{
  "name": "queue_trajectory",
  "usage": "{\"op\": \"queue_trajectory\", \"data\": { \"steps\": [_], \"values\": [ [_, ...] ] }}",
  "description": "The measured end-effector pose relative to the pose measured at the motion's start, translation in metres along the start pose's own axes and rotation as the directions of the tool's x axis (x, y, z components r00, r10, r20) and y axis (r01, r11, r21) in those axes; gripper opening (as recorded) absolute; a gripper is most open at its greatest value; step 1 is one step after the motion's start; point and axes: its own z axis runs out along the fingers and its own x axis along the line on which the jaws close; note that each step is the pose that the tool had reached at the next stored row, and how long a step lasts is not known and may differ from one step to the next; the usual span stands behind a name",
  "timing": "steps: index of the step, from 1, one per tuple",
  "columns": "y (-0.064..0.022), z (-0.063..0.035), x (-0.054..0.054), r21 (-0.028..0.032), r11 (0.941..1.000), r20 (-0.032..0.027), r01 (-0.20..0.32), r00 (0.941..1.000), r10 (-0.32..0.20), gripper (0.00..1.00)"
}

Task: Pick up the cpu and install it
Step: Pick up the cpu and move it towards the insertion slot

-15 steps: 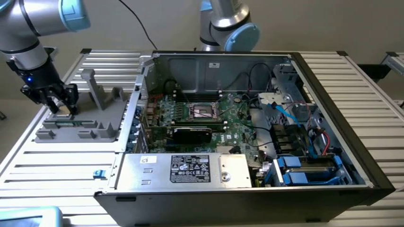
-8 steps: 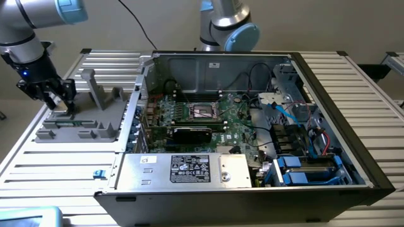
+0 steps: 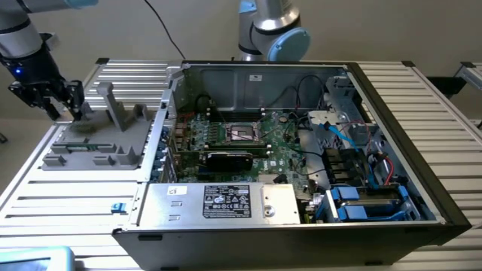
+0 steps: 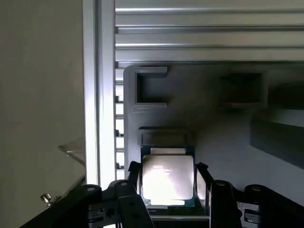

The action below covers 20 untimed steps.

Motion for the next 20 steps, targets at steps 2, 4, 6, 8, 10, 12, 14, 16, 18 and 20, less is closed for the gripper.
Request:
{"op": "queue_trajectory", "data": {
  "steps": [2, 4, 6, 8, 10, 12, 14, 16, 18, 20],
  "values": [
    [0.0002, -0.0090, 0.000, 0.0000, 1.0000, 0.0000, 0.000, 1.0000, 0.000, 0.55],
    [0.0004, -0.0180, 0.000, 0.0000, 1.0000, 0.0000, 0.000, 1.0000, 0.000, 0.55],
    [0.0006, -0.0271, 0.000, 0.0000, 1.0000, 0.0001, 0.000, 1.0000, 0.000, 0.55],
    [0.0008, -0.0360, 0.000, 0.0000, 1.0000, 0.0001, 0.000, 1.0000, 0.000, 0.55],
    [0.0010, -0.0455, 0.000, 0.0000, 1.0000, -0.0001, 0.000, 1.0000, 0.000, 0.55],
    [0.0012, -0.0545, -0.001, 0.0000, 1.0000, 0.0001, 0.000, 1.0000, 0.000, 0.55],
    [0.0015, -0.0635, -0.004, 0.0000, 1.0000, 0.0001, 0.000, 1.0000, 0.000, 0.55],
    [0.0018, -0.0725, -0.008, 0.0000, 1.0000, -0.0001, 0.000, 1.0000, 0.000, 0.55],
    [0.0020, -0.0817, -0.012, 0.0000, 1.0000, 0.0001, 0.000, 1.0000, 0.000, 0.55],
    [0.0023, -0.0909, -0.018, 0.0000, 1.0000, 0.0001, 0.000, 1.0000, 0.000, 0.55]
  ]
}}
